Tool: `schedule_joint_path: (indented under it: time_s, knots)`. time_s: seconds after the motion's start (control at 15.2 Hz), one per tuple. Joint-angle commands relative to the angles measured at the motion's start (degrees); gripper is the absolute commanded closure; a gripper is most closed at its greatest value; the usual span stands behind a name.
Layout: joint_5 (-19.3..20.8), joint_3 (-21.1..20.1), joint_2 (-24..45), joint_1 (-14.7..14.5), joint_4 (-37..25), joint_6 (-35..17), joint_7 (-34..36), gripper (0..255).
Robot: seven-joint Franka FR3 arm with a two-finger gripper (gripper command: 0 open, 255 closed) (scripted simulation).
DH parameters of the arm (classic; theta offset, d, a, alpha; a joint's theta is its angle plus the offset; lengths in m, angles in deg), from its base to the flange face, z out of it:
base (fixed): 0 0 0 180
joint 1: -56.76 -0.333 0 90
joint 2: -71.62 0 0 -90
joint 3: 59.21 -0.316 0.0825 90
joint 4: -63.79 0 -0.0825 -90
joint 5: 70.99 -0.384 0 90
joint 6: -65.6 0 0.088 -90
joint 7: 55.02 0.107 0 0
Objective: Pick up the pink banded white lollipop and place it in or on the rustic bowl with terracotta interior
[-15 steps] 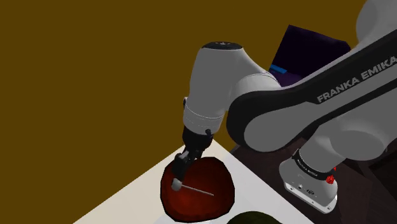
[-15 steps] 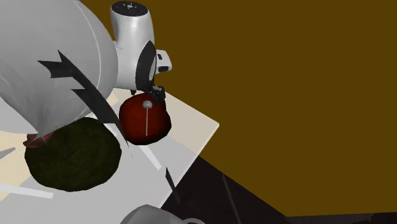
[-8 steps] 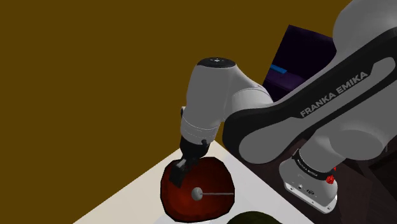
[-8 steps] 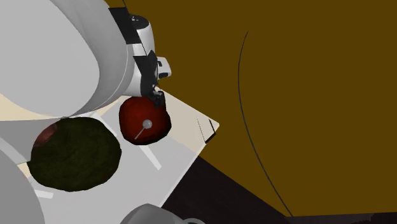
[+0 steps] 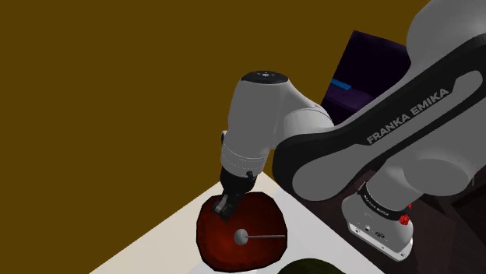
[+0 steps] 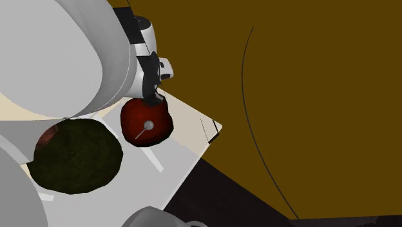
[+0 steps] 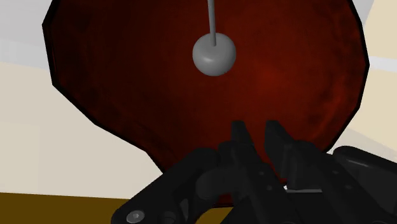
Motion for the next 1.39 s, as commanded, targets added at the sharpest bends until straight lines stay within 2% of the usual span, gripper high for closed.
schedule_joint_path:
  time_s: [0.0,0.4,0.46,0.53,0.59,0.66,0.73,0.79,0.86,1.19,1.25,1.32]
  knots:
    - [0.00,0.00,0.00,0.00,0.00,0.00,0.00,255]
    - [0.00,0.00,0.00,0.00,0.00,0.00,0.00,255]
    - [0.00,0.00,0.00,0.00,0.00,0.00,0.00,0]
    - [1.60,-2.84,-2.49,0.12,3.68,-4.59,11.16,0]
    - [4.76,-7.63,-4.61,2.05,6.56,-8.25,24.05,0]
    - [8.75,-14.40,-6.74,5.92,8.50,-10.56,38.04,0]
    - [11.97,-22.77,-9.42,11.24,9.37,-11.26,51.76,0]
    - [13.19,-31.50,-12.93,16.65,9.12,-10.36,64.06,0]
    - [11.55,-35.88,-15.54,19.18,8.58,-9.28,68.25,0]
    - [11.17,-48.00,-14.86,31.71,8.36,-13.82,67.95,0]
    - [9.42,-50.62,-15.48,34.13,8.20,-14.56,66.68,0]
    - [6.00,-53.17,-16.75,36.17,7.93,-15.08,64.21,0]
